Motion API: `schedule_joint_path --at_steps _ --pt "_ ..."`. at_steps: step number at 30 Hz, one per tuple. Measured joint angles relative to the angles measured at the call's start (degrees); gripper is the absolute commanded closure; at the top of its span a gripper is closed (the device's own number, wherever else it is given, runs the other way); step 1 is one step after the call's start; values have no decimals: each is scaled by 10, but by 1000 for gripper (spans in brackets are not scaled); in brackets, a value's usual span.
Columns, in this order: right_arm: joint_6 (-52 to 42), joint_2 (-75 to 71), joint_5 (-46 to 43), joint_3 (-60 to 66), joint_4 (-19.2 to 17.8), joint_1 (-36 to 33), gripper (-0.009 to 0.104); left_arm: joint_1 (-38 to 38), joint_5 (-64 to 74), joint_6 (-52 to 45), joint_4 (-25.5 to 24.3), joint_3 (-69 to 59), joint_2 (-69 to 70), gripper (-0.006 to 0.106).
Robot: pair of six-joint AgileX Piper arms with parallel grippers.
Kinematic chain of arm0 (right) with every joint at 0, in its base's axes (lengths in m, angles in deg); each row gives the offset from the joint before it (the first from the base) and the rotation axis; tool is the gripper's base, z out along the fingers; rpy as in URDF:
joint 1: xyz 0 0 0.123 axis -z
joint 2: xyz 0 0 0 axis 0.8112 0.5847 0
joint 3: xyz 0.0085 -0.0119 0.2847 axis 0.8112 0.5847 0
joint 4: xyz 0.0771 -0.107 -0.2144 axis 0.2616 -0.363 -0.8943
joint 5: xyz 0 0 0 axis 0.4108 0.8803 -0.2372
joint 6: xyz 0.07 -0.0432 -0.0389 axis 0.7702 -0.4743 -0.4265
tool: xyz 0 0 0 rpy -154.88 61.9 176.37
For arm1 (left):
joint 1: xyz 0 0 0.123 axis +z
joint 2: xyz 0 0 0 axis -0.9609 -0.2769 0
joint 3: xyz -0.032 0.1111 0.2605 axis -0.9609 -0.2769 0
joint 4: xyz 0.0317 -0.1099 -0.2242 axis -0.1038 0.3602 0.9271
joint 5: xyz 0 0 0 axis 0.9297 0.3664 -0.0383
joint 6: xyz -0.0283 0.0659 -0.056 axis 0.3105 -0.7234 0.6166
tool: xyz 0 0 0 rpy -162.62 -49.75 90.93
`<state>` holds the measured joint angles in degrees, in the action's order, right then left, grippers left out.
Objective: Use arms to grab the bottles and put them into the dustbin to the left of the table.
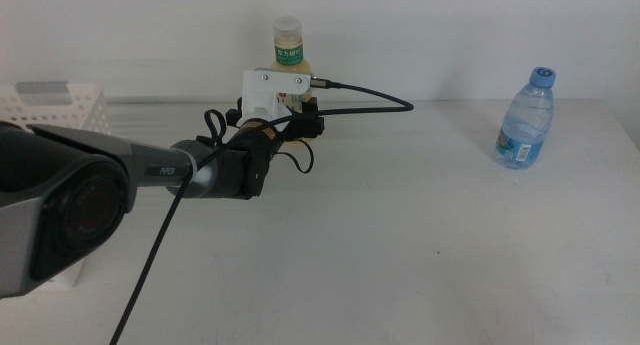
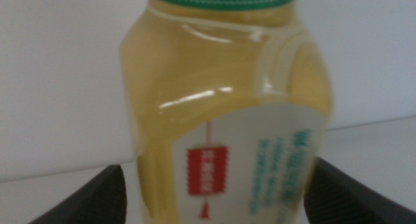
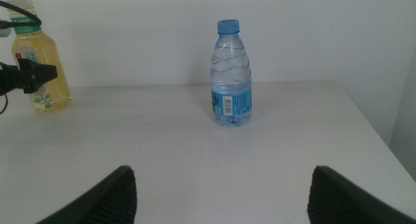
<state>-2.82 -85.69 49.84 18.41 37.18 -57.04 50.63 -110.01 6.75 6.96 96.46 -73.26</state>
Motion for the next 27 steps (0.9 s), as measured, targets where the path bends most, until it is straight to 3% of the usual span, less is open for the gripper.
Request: schedule_joint_path --at_steps 20,23,26,27 --pt "0 0 0 0 0 0 24 19 29 -4 8 160 -98 12" --pt "0 0 0 0 0 0 24 19 39 -4 9 165 -103 22" --pt "0 0 0 0 0 0 24 19 52 -4 9 165 -104 48" --pt "0 0 0 0 0 0 24 19 54 -5 9 166 -104 62"
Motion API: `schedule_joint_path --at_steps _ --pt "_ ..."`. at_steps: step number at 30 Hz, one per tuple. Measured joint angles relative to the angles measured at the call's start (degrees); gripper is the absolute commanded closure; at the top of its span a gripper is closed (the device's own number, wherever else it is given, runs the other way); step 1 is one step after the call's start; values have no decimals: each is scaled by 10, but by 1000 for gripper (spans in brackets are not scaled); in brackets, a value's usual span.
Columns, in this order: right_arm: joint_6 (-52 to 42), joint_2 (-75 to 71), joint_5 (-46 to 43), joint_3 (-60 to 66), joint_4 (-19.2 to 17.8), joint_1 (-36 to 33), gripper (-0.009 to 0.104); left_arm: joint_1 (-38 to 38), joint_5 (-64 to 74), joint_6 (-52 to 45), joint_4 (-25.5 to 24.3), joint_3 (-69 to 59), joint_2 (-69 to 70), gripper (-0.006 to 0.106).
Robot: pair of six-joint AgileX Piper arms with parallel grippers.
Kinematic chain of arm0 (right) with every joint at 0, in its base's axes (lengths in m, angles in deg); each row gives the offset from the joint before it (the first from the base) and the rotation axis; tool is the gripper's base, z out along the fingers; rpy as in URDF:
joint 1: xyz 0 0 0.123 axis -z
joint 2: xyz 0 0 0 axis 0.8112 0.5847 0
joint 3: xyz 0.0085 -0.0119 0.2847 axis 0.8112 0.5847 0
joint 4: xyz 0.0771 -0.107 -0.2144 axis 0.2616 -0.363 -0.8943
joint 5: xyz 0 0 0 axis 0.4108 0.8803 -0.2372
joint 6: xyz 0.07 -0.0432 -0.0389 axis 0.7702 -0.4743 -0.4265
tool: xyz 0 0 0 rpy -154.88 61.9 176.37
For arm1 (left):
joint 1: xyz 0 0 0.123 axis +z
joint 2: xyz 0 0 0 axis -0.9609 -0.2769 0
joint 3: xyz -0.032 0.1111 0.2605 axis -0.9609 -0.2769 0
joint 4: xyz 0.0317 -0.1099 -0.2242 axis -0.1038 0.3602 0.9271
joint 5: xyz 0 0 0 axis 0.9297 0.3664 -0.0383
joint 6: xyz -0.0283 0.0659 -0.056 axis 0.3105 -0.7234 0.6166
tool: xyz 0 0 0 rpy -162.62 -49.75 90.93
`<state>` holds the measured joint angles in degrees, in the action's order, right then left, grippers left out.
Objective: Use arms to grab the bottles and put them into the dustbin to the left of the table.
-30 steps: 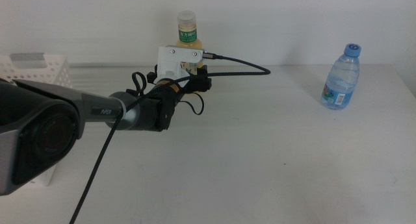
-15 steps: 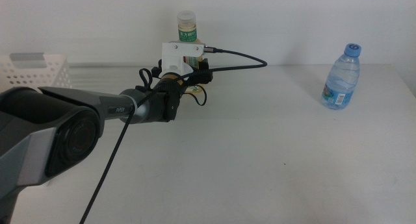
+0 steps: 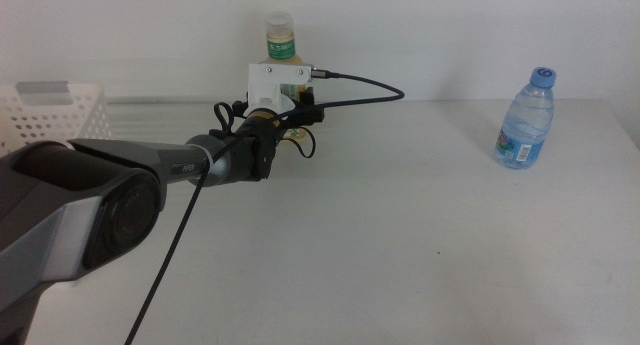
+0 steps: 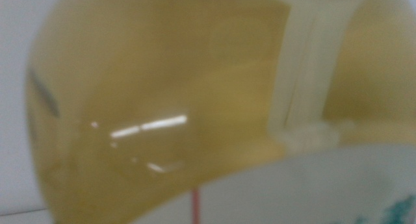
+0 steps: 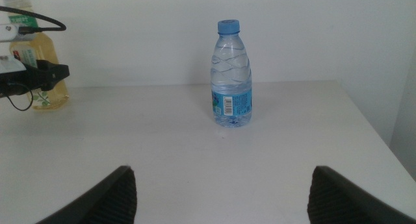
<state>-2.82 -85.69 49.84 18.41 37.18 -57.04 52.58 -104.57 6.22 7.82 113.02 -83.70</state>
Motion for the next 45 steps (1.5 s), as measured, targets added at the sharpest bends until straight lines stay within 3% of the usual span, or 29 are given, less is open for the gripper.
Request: schedule_joint_path --at_steps 1,4,11,27,37,45 --pt "0 0 0 0 0 0 24 1 6 0 0 0 1 73" --pt "0 0 0 0 0 0 24 3 40 -9 -1 -2 14 90" --pt "0 0 0 0 0 0 24 4 84 -35 0 -97 91 81" --pt "0 0 0 0 0 0 24 -1 120 -42 -7 -419 448 81" --pt "0 0 0 0 0 0 24 64 390 -44 -14 -444 648 80" --pt "0 0 0 0 0 0 24 161 606 -44 -15 -394 702 80"
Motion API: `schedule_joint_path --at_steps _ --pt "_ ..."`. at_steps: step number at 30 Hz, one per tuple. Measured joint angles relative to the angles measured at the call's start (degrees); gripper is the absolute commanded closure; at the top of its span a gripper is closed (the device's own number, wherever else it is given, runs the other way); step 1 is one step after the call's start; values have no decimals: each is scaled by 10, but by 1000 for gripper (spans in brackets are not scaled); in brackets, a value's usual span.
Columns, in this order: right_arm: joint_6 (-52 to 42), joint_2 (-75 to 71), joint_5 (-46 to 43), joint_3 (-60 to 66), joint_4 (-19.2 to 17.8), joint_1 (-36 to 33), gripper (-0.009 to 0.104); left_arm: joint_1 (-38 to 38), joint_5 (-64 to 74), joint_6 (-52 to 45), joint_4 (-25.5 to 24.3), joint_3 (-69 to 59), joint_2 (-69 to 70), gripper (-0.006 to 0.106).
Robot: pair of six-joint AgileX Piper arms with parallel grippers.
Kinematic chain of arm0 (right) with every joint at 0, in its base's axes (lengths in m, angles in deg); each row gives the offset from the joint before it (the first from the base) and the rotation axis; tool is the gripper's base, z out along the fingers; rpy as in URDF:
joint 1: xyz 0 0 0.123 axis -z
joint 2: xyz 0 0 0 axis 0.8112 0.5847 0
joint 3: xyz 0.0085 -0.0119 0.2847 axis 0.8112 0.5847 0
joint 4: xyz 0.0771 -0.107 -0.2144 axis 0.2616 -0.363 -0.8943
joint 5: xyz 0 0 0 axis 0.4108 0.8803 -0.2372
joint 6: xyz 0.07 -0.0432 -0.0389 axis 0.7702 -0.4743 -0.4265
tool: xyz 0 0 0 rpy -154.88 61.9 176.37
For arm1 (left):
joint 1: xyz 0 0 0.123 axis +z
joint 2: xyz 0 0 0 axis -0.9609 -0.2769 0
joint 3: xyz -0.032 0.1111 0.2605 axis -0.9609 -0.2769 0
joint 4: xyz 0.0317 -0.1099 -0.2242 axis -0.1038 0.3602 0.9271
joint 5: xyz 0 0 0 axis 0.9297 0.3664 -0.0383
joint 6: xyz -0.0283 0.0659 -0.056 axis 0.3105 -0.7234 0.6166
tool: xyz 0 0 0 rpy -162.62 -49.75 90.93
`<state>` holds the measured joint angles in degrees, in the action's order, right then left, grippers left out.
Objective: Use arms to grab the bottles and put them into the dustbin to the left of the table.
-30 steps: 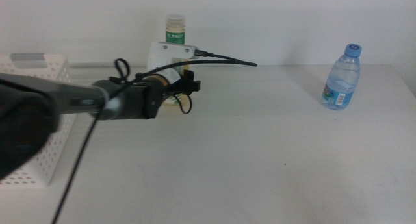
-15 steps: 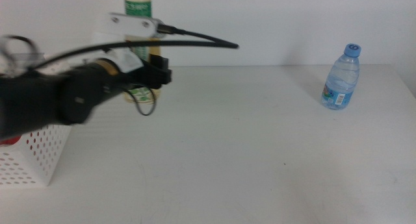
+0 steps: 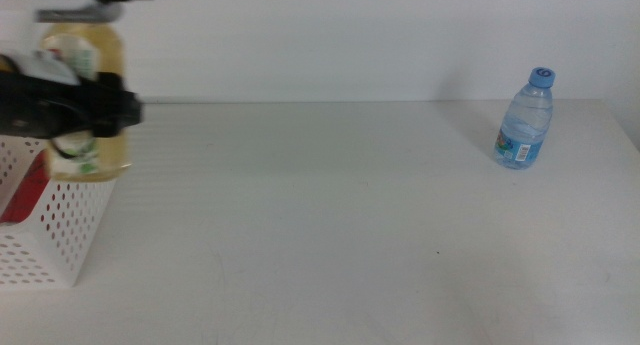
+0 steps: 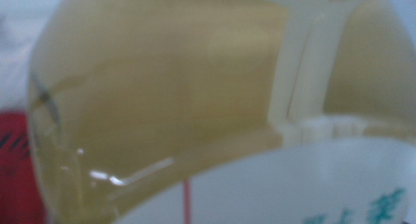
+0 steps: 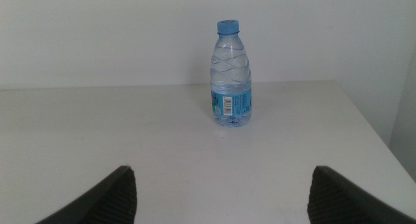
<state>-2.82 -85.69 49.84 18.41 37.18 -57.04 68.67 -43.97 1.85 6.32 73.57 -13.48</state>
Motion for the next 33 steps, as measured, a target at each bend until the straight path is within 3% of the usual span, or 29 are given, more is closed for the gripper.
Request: schedule_joint_path --at_steps 8,16,23,33 --pt "0 0 0 0 0 0 24 96 161 -22 -5 91 -15 80" --pt "0 0 0 0 0 0 24 173 296 -70 -10 234 -128 80" --pt "0 0 0 0 0 0 24 206 391 -85 -15 383 -264 80" --pt "0 0 0 0 0 0 24 215 421 -98 -56 410 -365 80"
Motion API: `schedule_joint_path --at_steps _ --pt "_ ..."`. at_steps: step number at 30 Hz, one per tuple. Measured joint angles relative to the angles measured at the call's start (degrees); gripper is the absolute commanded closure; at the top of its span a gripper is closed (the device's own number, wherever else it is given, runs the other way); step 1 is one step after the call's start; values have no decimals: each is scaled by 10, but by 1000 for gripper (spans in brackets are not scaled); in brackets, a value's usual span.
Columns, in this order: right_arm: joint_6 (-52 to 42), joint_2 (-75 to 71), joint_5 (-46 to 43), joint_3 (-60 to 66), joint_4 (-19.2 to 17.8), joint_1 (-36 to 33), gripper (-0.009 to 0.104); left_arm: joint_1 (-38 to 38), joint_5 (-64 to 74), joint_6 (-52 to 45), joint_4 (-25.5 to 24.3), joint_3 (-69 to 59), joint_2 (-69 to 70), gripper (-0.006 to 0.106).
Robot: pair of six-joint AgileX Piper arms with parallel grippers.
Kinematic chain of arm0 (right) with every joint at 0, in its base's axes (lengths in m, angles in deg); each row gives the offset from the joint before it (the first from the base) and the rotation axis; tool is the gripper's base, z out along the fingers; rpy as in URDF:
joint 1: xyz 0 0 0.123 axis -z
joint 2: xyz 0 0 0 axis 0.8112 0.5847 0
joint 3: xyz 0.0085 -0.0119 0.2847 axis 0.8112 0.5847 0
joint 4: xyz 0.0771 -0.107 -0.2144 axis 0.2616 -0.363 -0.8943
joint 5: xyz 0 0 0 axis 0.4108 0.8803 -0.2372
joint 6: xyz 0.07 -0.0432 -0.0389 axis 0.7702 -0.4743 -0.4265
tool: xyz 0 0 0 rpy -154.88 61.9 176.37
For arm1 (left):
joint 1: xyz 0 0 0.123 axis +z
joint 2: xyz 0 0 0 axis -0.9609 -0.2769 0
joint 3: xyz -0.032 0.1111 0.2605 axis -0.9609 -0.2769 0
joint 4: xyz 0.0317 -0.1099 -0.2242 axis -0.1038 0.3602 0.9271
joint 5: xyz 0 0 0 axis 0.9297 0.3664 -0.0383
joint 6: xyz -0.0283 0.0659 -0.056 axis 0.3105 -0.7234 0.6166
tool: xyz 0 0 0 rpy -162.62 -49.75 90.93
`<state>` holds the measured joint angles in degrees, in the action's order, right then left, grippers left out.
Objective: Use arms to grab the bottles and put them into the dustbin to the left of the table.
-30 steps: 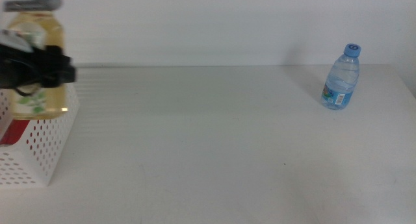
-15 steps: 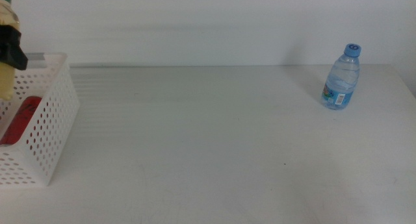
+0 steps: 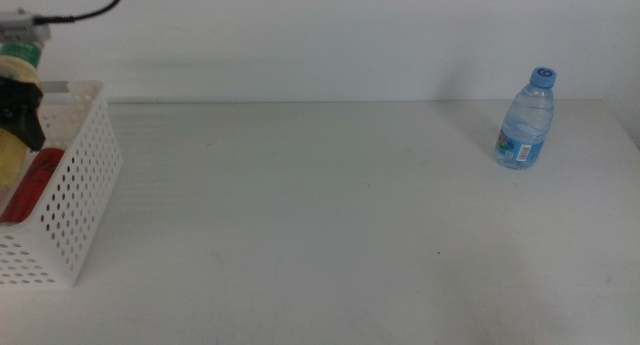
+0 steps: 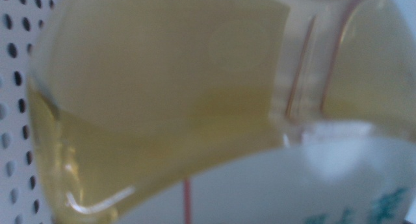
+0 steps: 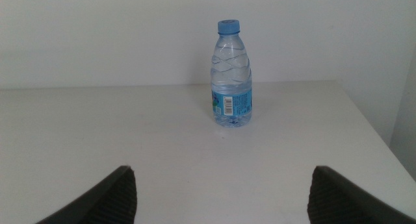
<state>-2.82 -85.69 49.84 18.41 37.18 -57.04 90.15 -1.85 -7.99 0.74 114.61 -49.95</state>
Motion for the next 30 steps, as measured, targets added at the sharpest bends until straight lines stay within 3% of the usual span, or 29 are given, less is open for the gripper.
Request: schedule_joint_path --at_steps 18,26,30 --pt "0 0 0 0 0 0 24 0 -13 -16 28 0 -81 80" --pt "0 0 0 0 0 0 24 0 -26 -16 30 -18 -79 64" --pt "0 0 0 0 0 0 24 0 -26 -16 29 -25 -79 64"
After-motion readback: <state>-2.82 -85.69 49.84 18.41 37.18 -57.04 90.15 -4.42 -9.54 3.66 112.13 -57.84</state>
